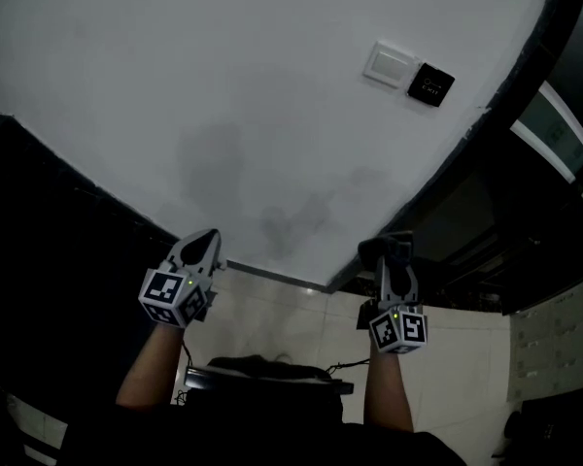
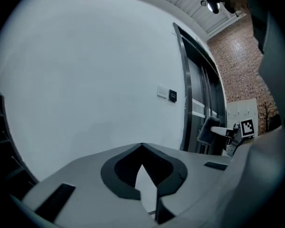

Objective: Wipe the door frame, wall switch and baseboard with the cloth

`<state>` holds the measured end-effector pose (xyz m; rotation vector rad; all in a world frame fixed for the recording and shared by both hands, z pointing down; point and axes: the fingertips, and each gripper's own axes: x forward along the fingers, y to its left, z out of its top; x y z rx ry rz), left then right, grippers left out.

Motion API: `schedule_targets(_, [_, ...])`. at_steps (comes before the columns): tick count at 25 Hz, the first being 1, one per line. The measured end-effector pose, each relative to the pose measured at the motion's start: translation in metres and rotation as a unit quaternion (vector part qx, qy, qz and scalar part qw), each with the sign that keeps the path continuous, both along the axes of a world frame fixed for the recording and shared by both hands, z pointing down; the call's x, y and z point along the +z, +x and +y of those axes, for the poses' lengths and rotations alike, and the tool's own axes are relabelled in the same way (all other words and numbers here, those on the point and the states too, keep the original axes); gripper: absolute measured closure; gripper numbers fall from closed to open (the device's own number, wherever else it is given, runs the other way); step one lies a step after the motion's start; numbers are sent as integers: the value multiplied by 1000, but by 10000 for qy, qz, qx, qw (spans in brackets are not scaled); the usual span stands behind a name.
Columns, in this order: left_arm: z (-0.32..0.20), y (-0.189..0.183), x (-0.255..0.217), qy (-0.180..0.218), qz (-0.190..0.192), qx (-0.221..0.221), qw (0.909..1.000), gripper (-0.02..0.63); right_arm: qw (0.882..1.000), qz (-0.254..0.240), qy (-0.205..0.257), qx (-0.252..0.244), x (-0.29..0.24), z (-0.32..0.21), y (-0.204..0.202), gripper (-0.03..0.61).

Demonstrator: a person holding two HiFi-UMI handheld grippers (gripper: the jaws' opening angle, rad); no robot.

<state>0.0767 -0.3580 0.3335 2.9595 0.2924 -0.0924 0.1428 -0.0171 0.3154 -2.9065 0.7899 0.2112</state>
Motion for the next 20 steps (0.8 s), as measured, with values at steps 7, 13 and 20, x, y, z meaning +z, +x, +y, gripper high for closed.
schedule_targets(7, [-8,-12,10,-275,12,41,9996,612,9998,-131,16,170,13,-2,-17,495])
schedule_targets(13, [-20,-13,25,-297,3,-203,9994,612,9995,-224,-181,110,29,-12,-12,495])
schedule_targets(20, [-33,-28,20,-404,298,-609,9969,612,9993,-193,-306,-19,21,-16,-9,495])
